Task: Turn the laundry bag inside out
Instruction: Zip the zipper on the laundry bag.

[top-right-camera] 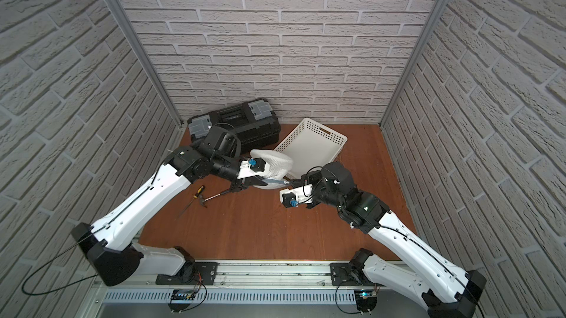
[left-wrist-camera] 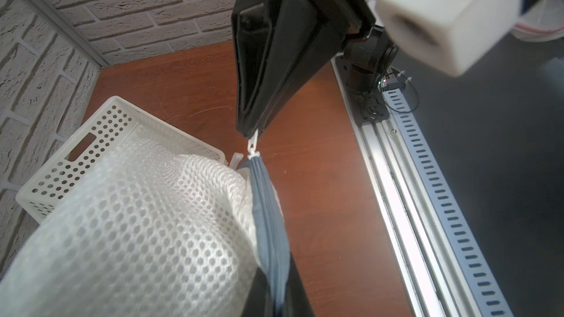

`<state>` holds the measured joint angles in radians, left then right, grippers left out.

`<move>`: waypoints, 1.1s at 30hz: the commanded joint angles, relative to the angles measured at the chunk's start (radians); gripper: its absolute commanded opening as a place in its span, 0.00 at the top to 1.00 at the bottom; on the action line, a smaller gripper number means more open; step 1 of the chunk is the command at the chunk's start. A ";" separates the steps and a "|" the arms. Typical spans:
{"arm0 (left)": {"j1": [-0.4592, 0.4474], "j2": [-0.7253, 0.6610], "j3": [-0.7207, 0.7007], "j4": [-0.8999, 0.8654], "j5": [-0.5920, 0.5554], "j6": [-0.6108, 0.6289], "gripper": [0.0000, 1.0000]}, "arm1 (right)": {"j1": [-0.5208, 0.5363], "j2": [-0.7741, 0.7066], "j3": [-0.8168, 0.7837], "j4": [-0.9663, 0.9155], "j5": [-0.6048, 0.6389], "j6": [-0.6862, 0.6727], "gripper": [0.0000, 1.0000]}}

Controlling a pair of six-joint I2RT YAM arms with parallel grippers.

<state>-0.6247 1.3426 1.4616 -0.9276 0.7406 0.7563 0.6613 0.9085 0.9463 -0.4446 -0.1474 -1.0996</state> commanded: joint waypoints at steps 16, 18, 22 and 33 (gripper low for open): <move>0.177 -0.244 -0.218 0.622 0.349 -0.551 1.00 | -0.077 0.013 -0.113 0.082 -0.031 0.151 0.97; 0.178 -0.251 -0.228 0.686 0.349 -0.595 1.00 | -0.077 0.025 -0.120 0.090 -0.043 0.152 0.97; 0.184 -0.254 -0.234 0.770 0.337 -0.646 1.00 | -0.077 0.045 -0.127 0.097 -0.083 0.143 0.97; 0.186 -0.240 -0.245 0.555 0.282 -0.507 1.00 | -0.161 -0.018 -0.032 0.137 -0.092 0.610 0.34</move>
<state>-0.4461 1.1225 1.2209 -0.3527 1.0218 0.1898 0.5346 0.9257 0.8585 -0.2905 -0.2222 -0.7311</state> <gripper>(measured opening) 0.076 0.640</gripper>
